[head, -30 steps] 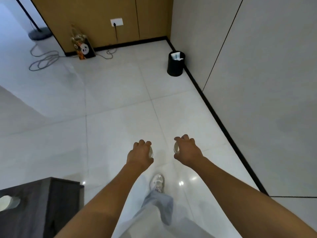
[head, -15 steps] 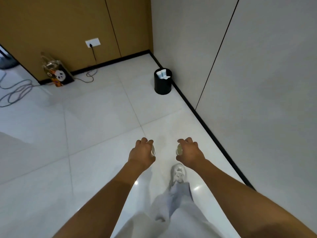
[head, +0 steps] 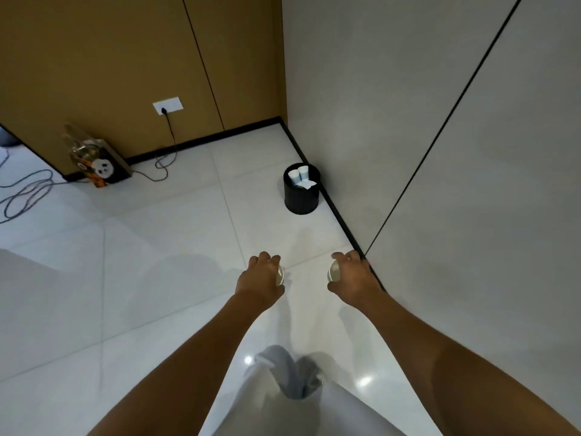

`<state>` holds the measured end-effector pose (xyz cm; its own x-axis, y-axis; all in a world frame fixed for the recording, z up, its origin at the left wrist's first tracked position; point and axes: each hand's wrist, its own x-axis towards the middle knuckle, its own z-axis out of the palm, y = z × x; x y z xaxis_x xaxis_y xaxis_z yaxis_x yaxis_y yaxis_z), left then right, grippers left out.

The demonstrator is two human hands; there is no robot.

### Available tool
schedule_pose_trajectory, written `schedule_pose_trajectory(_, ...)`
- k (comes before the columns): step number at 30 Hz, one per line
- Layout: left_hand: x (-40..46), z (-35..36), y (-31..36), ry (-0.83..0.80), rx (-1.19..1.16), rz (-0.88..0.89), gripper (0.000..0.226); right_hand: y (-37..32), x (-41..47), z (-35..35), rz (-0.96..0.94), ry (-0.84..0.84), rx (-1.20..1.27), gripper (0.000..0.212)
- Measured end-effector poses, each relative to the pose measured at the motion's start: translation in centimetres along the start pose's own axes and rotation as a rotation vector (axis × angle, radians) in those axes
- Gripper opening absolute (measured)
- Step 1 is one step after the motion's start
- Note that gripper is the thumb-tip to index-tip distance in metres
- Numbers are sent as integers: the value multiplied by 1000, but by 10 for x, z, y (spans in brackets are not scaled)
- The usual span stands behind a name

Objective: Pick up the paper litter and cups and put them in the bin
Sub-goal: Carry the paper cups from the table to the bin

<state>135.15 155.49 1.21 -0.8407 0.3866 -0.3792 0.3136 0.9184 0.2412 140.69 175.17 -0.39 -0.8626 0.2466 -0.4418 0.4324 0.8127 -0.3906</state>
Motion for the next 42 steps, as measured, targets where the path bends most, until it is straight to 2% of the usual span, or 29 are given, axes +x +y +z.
schedule_pose_trajectory(8,167,-57,-10,-7,-6,-18,60,-27,168,-63,-17,-12,-7,66)
schedule_pose_trajectory(17,372,-152,-23,-10,-43,-17,63,-81,362,-151,-30,27,3,67)
schedule_pose_trajectory(20,423,-169,-23,-34,-62,-37,64,-88,412,-172,-40,-9,-15,63)
schedule_pose_trajectory(24,495,-181,-20,-61,-89,-60,62,-86,487,-194,-39,-66,-49,67)
schedule_pose_trajectory(31,622,-188,-5,-56,-194,-204,52,-82,632,-236,-89,-183,-149,66)
schedule_pose_trajectory(34,664,-189,-3,-73,-221,-233,56,-86,682,-243,-109,-222,-192,63)
schedule_pose_trajectory(42,755,-157,-42,-68,-306,-362,61,-104,788,-199,-190,-307,-199,65)
